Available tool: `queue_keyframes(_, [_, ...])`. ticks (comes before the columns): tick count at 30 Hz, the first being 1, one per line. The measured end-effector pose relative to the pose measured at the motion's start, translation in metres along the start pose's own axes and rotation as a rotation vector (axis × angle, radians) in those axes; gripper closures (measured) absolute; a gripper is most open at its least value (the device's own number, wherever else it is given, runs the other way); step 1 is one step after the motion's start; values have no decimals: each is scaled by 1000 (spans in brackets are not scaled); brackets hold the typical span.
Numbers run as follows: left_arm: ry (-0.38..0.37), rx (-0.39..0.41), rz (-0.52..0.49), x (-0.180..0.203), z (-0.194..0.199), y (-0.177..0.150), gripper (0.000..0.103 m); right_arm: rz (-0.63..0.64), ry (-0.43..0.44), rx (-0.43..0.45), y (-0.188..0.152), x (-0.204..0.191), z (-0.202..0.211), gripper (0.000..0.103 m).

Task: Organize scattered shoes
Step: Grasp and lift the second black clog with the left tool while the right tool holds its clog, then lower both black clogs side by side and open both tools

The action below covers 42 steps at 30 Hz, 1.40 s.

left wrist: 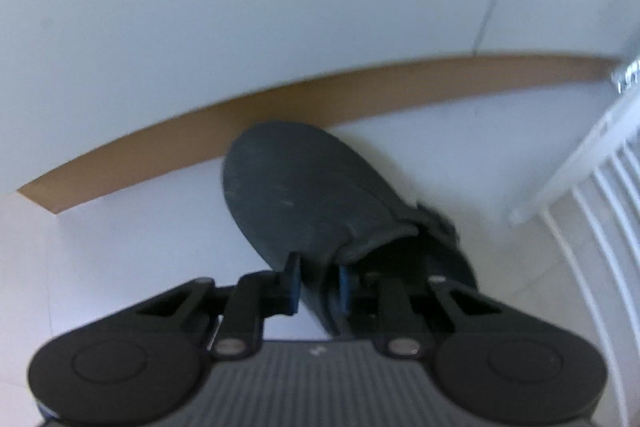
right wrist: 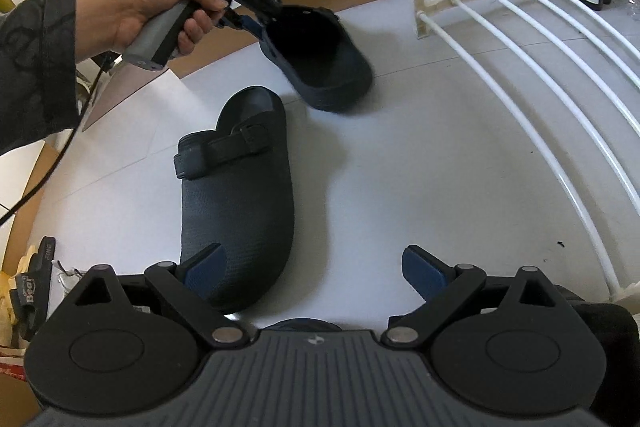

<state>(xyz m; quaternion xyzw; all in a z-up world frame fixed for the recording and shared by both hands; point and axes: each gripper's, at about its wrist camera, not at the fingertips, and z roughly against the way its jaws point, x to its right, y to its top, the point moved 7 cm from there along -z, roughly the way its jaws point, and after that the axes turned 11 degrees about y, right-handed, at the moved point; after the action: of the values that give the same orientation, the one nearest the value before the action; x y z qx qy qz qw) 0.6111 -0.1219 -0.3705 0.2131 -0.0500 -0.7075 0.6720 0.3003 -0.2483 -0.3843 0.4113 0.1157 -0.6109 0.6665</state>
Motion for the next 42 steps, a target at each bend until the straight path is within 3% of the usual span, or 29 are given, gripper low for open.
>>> queue_keyframes(6, [-32,3,53,-21,20,-2,90,27,-7,7,4,-10,1,5])
queue_keyframes(11, [-13,30,66,-39,40,-6,90,39,2,8,2,-24,3,5])
queue_keyframes(23, [12,53,81,-124,107,-30,90,73,50,20,1,-70,-1,5])
queue_keyframes(34, [80,17,137,-209,124,-74,90,100,75,8,0,-91,-7,5])
queue_keyframes(42, [83,-3,187,-238,122,-110,90,105,88,-15,-6,-97,-14,5])
